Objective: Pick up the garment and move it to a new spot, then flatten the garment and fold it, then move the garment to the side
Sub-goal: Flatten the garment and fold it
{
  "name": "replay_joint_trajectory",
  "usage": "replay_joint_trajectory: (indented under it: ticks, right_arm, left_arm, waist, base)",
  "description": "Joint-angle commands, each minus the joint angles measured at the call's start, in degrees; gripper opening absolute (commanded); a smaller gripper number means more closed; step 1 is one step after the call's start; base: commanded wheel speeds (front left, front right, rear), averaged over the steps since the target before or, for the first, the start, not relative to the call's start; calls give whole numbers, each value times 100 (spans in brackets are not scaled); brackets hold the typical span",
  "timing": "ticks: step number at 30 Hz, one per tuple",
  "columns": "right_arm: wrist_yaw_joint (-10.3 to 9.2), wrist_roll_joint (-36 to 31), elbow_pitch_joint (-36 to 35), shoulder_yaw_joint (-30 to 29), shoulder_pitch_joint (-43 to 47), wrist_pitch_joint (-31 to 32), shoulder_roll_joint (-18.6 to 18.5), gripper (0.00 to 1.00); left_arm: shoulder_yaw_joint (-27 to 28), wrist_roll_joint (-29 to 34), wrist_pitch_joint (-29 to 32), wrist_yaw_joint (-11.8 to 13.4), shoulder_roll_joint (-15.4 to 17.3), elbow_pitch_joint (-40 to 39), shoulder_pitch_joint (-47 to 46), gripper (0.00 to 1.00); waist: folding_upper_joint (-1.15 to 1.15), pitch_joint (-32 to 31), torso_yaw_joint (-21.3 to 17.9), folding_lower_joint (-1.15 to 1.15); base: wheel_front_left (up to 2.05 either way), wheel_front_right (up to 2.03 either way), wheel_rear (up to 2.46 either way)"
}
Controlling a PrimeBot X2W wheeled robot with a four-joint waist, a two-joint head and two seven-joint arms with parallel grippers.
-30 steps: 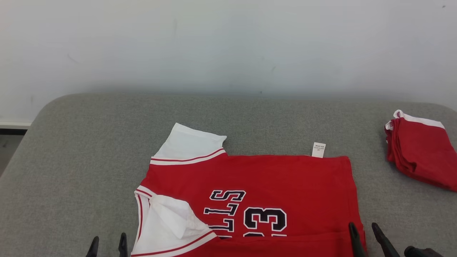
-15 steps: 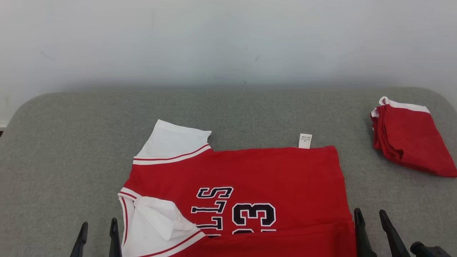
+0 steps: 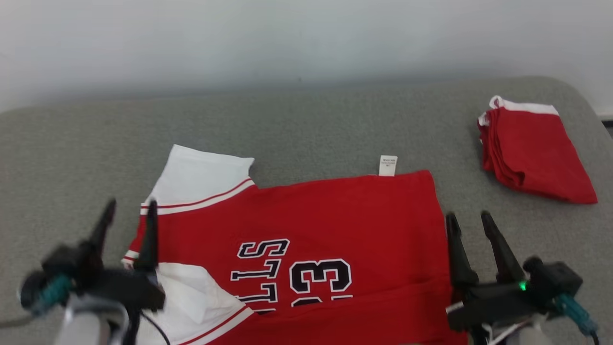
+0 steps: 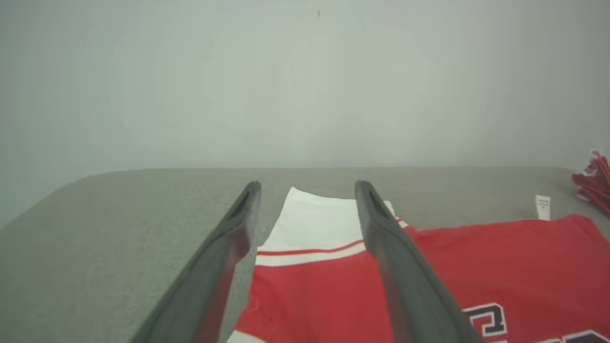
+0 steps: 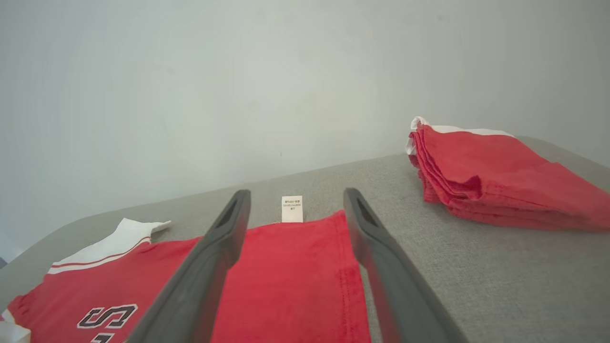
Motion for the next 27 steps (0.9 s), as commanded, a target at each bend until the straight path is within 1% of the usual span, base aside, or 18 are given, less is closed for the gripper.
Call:
replay_joint_trajectory:
  ticks: [1, 3, 7, 8, 9, 10, 13, 14, 16, 18, 23, 27]
  right_arm:
    - [4, -46, 94, 120, -293, -2, -24, 100]
    - [3, -59, 227, 229, -645, 0, -26, 100]
    - [3, 27, 447, 474, -1270, -1, 37, 100]
    - [3, 53, 479, 514, -1384, -1, 59, 100]
    - [3, 53, 479, 514, -1384, -1, 59, 100]
    - [4, 84, 548, 585, -1572, -1, 99, 100]
    - [4, 114, 606, 648, -1711, -1, 168, 100]
    - [4, 114, 606, 648, -1711, -1, 168, 100]
    - [3, 104, 646, 694, -1746, -1, 203, 100]
    - [4, 102, 672, 712, -1774, -1, 223, 100]
    - [4, 112, 745, 718, -1778, -1, 239, 100]
    - [4, 110, 741, 704, -1799, -1, 222, 100]
  left_arm:
    - [-44, -168, 117, 8, 210, 155, -433, 100]
    - [-162, -357, 369, 7, 472, 410, -958, 100]
    - [-229, -750, 882, 7, 948, 848, -1884, 100]
    - [-271, -832, 1083, 7, 1044, 992, -2054, 100]
    - [-271, -832, 1083, 7, 1044, 992, -2054, 100]
    - [-354, -970, 1292, 7, 1223, 1153, -2430, 100]
    - [-498, -1043, 1601, 7, 1442, 1463, -2792, 100]
    - [-498, -1043, 1601, 7, 1442, 1463, -2792, 100]
    - [-584, -1074, 1778, 7, 1549, 1703, -2961, 100]
    - [-647, -1049, 1825, 7, 1615, 1909, -3127, 100]
    - [-665, -1059, 2014, 73, 1685, 2520, -3278, 100]
    - [-719, -1029, 2044, 85, 1762, 2840, -3306, 100]
  waist:
    - [0, 484, -376, -1]
    - [0, 684, -518, -1]
    - [0, 1063, -837, -1]
    - [0, 1136, -911, -1]
    - [0, 1136, -911, -1]
    - [0, 1264, -1044, -1]
    - [0, 1393, -1199, -1]
    - [0, 1393, -1199, -1]
    - [0, 1442, -1278, -1]
    - [0, 1483, -1330, -1]
    - [0, 1518, -1402, -1]
    - [0, 1552, -1429, -1]
  base:
    - [0, 0, 0]
    - [0, 0, 0]
    - [0, 0, 0]
    - [0, 0, 0]
    - [0, 0, 0]
    - [0, 0, 0]
    - [0, 0, 0]
    - [0, 0, 0]
    - [0, 0, 0]
    - [0, 0, 0]
    - [0, 0, 0]
    - [0, 0, 0]
